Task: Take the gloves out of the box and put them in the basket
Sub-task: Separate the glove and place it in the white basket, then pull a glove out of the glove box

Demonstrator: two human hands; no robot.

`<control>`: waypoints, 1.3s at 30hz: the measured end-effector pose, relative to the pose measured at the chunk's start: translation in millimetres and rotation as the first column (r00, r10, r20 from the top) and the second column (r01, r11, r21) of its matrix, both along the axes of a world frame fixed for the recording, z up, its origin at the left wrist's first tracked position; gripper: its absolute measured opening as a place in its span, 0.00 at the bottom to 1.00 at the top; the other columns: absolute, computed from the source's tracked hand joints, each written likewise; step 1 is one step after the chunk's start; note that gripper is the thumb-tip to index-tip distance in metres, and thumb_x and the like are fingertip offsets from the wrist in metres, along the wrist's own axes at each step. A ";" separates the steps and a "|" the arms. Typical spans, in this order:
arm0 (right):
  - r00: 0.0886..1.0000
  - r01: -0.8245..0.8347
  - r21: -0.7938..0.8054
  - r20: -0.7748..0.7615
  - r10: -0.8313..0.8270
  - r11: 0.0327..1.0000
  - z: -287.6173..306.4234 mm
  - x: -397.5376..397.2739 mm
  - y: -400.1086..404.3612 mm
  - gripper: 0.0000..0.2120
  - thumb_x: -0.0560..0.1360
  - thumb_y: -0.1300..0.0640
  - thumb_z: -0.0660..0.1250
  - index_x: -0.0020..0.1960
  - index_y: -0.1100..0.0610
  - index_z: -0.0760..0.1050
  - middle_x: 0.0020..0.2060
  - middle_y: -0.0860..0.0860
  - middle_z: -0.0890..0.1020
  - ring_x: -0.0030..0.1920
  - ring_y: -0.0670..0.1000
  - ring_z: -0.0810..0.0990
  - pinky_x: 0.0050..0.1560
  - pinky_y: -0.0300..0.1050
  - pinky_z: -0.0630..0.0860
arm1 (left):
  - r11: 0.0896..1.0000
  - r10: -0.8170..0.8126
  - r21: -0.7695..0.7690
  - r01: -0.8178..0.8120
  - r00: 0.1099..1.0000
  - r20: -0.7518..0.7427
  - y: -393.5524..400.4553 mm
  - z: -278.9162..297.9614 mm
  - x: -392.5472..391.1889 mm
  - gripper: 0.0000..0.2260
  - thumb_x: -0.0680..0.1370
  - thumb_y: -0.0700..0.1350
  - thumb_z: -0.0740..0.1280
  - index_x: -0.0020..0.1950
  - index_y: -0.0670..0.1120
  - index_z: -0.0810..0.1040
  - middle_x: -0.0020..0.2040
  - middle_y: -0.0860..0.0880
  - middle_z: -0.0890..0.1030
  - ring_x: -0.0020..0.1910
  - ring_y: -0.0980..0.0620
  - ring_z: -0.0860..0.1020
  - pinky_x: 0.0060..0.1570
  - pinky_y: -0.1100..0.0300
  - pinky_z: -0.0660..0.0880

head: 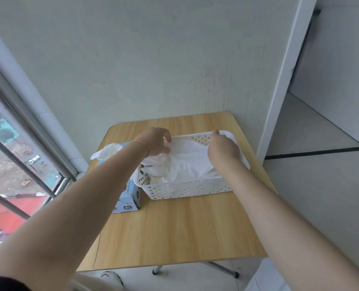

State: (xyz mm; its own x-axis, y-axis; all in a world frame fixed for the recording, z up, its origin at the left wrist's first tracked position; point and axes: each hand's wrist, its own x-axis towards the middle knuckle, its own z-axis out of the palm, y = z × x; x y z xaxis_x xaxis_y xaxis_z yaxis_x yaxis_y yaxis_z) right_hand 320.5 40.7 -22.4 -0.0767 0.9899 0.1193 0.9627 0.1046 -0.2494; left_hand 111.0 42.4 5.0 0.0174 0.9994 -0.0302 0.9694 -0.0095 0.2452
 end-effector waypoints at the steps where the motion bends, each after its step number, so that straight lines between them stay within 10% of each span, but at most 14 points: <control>1: 0.999 -0.007 0.006 0.034 0.007 1.000 0.0 0.1 0.5 0.26 0.78 0.69 0.56 0.74 0.64 0.57 0.51 0.56 0.80 0.42 0.55 0.78 0.30 0.45 0.67 | 1.000 0.012 0.008 -0.012 0.999 -0.035 -1.2 1.0 -0.5 0.15 0.72 0.45 0.73 0.57 0.52 0.79 0.56 0.47 0.78 0.51 0.46 0.78 0.52 0.54 0.76; 8: 0.972 -0.046 0.001 0.229 0.044 0.999 -0.4 1.1 0.6 0.25 0.76 0.69 0.60 0.72 0.63 0.60 0.54 0.56 0.80 0.50 0.55 0.81 0.36 0.45 0.70 | 0.940 -0.093 0.285 0.185 0.948 -0.305 -31.1 6.7 23.9 0.15 0.77 0.45 0.66 0.64 0.51 0.75 0.61 0.46 0.72 0.62 0.45 0.71 0.59 0.54 0.67; 16: 0.906 -0.083 0.022 0.417 0.066 0.996 3.9 3.1 -2.7 0.20 0.70 0.68 0.66 0.61 0.61 0.68 0.34 0.49 0.74 0.39 0.52 0.76 0.26 0.40 0.58 | 0.962 -0.134 -0.258 0.089 0.977 -0.164 -52.2 -17.3 33.7 0.35 0.74 0.65 0.67 0.77 0.57 0.59 0.73 0.48 0.62 0.74 0.44 0.60 0.70 0.45 0.64; 20: 0.900 -0.095 0.034 0.430 0.071 0.995 10.0 2.6 -4.0 0.20 0.70 0.68 0.68 0.61 0.60 0.70 0.45 0.51 0.78 0.44 0.52 0.78 0.28 0.40 0.61 | 0.941 -0.096 -0.333 0.066 0.993 -0.075 -54.6 -21.1 30.7 0.35 0.75 0.62 0.67 0.78 0.56 0.56 0.74 0.47 0.61 0.72 0.43 0.63 0.68 0.46 0.67; 29: 0.938 -0.344 0.153 0.017 0.345 0.927 42.2 -83.6 -25.1 0.05 0.76 0.66 0.59 0.48 0.59 0.71 0.45 0.53 0.77 0.40 0.55 0.74 0.34 0.45 0.67 | 0.906 0.087 0.408 -0.114 0.993 0.085 -78.1 30.2 -33.9 0.10 0.75 0.53 0.66 0.53 0.53 0.81 0.56 0.49 0.78 0.59 0.47 0.74 0.60 0.53 0.68; 34: 0.810 -0.486 0.090 -0.328 0.487 0.869 42.5 -152.9 -44.2 0.09 0.76 0.51 0.63 0.51 0.55 0.74 0.47 0.50 0.77 0.47 0.53 0.77 0.45 0.47 0.75 | 0.883 0.349 0.244 -0.400 0.909 0.226 -100.0 39.0 -112.7 0.13 0.75 0.45 0.66 0.60 0.51 0.79 0.59 0.47 0.76 0.61 0.45 0.73 0.62 0.54 0.69; 39: 0.802 -0.494 0.055 -0.357 0.479 0.868 35.5 -185.2 -48.3 0.17 0.73 0.46 0.70 0.54 0.54 0.70 0.50 0.49 0.73 0.47 0.51 0.75 0.46 0.49 0.74 | 0.933 0.284 0.117 -0.340 0.896 0.340 -114.6 13.0 -133.5 0.08 0.74 0.41 0.70 0.51 0.51 0.81 0.50 0.49 0.80 0.48 0.51 0.77 0.47 0.61 0.71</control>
State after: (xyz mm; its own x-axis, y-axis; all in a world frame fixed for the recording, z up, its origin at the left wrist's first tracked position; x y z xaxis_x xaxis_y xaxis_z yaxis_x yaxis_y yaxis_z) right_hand 135.3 -7.6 13.1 -0.5104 0.8379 0.1934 0.6362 0.5192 -0.5706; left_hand -22.5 -72.3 18.0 -0.3157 0.9441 0.0948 0.8026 0.2124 0.5575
